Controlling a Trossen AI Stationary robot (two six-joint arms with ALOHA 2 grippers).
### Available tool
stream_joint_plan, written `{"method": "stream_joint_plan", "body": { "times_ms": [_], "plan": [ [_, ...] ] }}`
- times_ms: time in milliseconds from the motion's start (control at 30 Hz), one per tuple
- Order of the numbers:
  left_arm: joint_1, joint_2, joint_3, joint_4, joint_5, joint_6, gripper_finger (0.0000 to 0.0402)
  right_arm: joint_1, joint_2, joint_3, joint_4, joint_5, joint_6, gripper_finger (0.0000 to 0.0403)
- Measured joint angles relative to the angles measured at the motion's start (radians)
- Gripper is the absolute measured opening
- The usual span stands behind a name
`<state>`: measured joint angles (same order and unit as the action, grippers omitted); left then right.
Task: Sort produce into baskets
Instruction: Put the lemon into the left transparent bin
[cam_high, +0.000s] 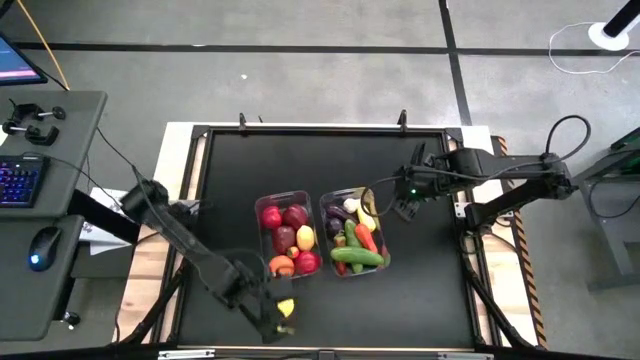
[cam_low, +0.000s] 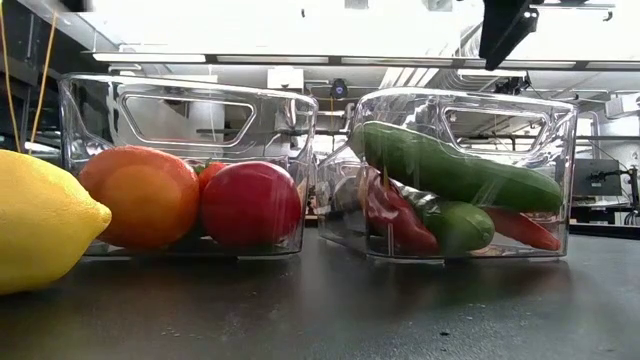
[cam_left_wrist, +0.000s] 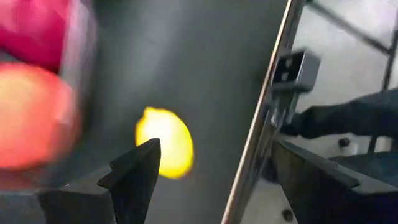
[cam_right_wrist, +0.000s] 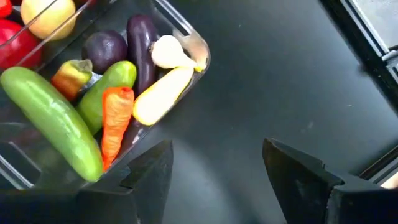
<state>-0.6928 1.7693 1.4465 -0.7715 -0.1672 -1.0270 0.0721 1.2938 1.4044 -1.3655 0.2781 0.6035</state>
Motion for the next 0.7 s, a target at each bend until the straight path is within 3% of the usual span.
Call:
{"method": "stream_joint_plan", "body": {
  "times_ms": [233, 700],
  "plan": [
    [-0.042, 0.160, 0.101, -0.169, -0.007, -0.092, 0.0294, -0.002, 0.000, 0.000, 0.001, 0.001, -0.010, 0.0241],
    [-0.040, 0.280, 0.103, -0.156, -0.060, -0.203, 0.0294, -0.002, 0.000, 0.000, 0.023, 0.003, 0.003, 0.0241]
  ]
}}
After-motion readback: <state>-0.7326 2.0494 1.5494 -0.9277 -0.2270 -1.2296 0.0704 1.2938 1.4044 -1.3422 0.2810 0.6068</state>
